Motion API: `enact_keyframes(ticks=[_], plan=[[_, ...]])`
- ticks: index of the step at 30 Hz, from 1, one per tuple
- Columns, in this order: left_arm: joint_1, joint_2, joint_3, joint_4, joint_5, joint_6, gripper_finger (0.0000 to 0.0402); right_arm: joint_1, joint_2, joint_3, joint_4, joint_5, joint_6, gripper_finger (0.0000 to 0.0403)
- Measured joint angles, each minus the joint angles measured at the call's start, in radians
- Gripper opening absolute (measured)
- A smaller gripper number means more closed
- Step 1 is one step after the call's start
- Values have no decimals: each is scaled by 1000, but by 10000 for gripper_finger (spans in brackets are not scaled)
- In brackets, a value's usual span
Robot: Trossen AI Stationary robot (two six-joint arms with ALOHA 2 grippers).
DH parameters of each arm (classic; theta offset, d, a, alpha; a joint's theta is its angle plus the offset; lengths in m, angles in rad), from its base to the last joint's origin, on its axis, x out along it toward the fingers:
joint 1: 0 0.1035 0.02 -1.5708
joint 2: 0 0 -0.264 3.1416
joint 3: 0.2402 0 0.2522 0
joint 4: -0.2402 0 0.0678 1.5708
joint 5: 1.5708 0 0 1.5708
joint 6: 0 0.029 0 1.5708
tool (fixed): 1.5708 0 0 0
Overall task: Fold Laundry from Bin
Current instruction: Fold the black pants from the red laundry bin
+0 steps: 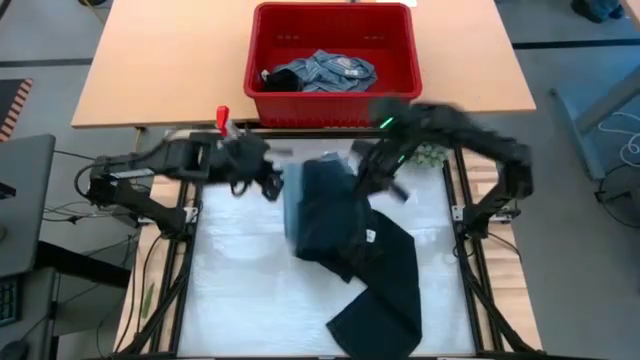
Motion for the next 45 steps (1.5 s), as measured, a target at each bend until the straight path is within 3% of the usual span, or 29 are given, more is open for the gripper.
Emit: enact_keyframes(ticks=[5, 11, 14, 18, 21, 24, 30, 33, 36, 39, 45], plan=[[-156, 4, -75, -13, -54, -168, 157, 95, 57, -23, -139, 116, -39, 140], [-243, 4, -142, -20, -135, -191, 157, 197, 106, -25, -372, 202, 36, 214], [-268, 9, -187, 40, -99, -115, 158, 258, 70, -43, -426, 303, 109, 226], [-328, 20, -298, 211, 2, 78, 158, 331, -48, -147, -299, 355, 276, 225], [-340, 21, -390, 376, 15, 202, 158, 380, -142, -278, -193, 467, 451, 221], [-285, 25, -444, 459, 16, 288, 157, 423, -217, -471, -44, 591, 586, 220], [-89, 63, -450, 610, 250, 474, 165, 426, -380, -926, 298, 663, 807, 219], [-4, 87, -411, 628, 287, 634, 184, 409, -431, -1104, 474, 772, 888, 219], [84, 142, -334, 663, 327, 746, 210, 391, -457, -1235, 610, 855, 932, 219], [164, 256, -220, 637, 417, 773, 237, 371, -455, -1333, 711, 870, 940, 219], [255, 473, -1, 441, 456, 873, 271, 337, -428, -1429, 849, 868, 928, 219]])
